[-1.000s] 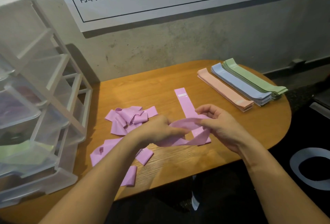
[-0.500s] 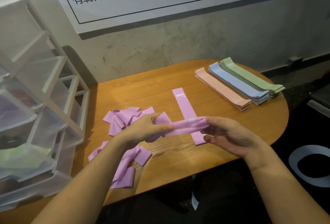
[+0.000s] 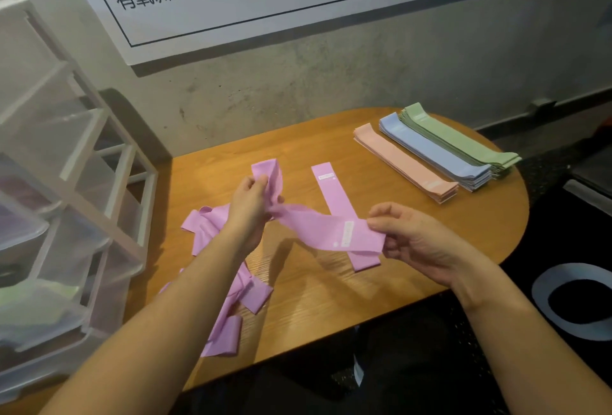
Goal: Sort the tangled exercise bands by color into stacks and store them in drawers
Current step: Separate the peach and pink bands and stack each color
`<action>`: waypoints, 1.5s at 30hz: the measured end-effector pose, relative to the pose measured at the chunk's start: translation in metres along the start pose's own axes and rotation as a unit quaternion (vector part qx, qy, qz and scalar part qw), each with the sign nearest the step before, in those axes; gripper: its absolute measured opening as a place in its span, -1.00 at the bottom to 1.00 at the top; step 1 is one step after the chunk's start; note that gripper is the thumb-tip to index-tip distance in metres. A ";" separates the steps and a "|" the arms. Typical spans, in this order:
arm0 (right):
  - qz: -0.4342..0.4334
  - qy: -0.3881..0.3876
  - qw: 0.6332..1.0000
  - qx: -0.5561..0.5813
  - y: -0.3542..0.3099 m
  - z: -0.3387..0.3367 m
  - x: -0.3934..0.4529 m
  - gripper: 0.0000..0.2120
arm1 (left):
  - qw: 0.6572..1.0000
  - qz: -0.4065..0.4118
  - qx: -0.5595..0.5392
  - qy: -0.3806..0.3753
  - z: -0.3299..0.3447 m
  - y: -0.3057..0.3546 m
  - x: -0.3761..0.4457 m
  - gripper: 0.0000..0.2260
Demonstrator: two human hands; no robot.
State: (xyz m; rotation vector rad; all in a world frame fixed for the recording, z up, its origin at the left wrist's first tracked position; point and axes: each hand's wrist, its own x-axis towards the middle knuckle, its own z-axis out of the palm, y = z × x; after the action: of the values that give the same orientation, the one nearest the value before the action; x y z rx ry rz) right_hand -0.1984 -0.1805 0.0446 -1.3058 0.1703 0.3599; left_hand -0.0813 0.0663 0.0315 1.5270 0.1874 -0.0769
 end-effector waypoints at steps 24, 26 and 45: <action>-0.171 0.068 0.902 -0.389 0.050 -0.055 0.046 -0.77 | 0.989 -0.015 0.147 0.015 0.085 -0.024 0.132 -0.88; -0.216 0.072 0.886 -0.405 0.060 -0.057 0.052 -0.81 | 0.986 -0.006 0.167 0.016 0.088 -0.032 0.139 -0.89; -0.318 -0.044 0.758 -0.567 0.084 -0.067 0.067 -0.82 | 0.975 0.005 0.221 -0.014 0.097 -0.058 0.152 -0.86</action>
State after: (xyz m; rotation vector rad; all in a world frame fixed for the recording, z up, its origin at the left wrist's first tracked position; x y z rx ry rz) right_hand -0.1607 -0.2160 -0.0706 -2.4276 -0.6895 -0.1311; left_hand 0.0657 -0.0227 -0.0480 1.9688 0.1464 -0.1393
